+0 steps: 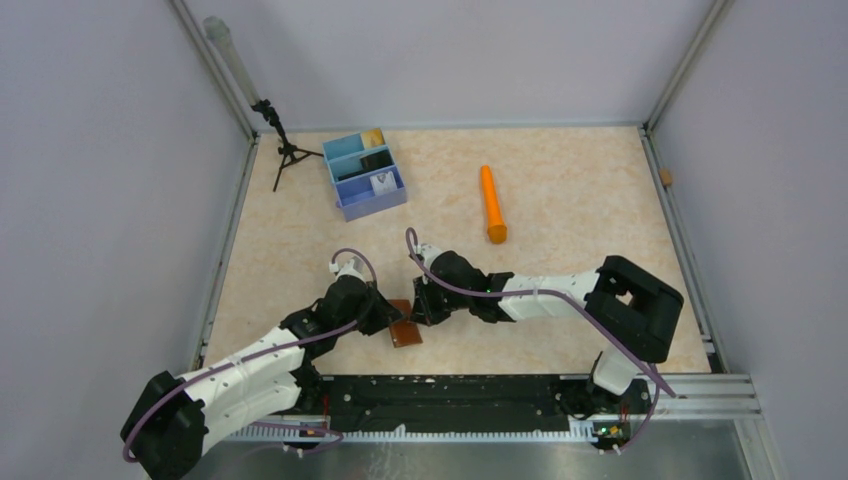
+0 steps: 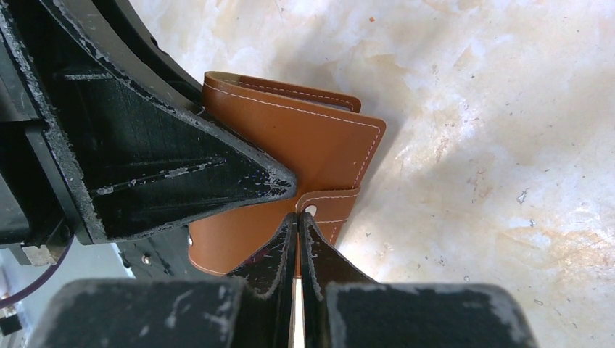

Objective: Put the credit cards into the card holder
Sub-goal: Close the card holder at the center of the board.

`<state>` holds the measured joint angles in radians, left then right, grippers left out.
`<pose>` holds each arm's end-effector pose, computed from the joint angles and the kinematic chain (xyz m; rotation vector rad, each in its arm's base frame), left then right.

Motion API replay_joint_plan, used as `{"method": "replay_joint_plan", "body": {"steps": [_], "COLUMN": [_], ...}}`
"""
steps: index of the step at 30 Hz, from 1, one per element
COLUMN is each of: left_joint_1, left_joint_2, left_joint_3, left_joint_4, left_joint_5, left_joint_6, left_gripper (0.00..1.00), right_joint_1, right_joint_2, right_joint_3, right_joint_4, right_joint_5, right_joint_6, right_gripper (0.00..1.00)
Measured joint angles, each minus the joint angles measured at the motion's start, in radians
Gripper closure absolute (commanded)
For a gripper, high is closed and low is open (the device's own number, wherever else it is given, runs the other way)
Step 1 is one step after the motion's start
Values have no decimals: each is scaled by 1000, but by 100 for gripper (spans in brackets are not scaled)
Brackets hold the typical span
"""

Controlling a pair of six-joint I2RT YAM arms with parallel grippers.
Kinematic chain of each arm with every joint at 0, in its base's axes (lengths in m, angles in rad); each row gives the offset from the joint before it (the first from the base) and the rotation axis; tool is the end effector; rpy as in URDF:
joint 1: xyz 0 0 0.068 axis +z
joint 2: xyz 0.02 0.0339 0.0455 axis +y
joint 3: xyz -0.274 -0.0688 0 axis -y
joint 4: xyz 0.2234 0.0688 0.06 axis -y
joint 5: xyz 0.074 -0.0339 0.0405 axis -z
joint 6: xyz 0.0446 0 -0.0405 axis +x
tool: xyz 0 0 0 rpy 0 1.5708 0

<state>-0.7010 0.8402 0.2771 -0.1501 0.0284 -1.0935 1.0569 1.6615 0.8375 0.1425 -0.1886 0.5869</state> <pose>0.1121 -0.0963 0.1715 -0.4672 2.4325 -0.9070 0.1560 0.2933 0.1890 -0.6844 2.3796 1.0225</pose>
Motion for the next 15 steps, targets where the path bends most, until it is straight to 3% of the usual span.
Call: {"method": "replay_joint_plan", "body": {"steps": [15], "left_joint_1": [0], "left_joint_2": [0], "left_joint_3": [0], "left_joint_4": [0], "left_joint_5": [0], "left_joint_6": [-3], "left_gripper": [100], "right_joint_1": [0], "right_joint_2": [2], "right_joint_3": [0], "right_joint_4": [0], "right_joint_5": [-15], "right_joint_6": [-8], "right_gripper": [100]}}
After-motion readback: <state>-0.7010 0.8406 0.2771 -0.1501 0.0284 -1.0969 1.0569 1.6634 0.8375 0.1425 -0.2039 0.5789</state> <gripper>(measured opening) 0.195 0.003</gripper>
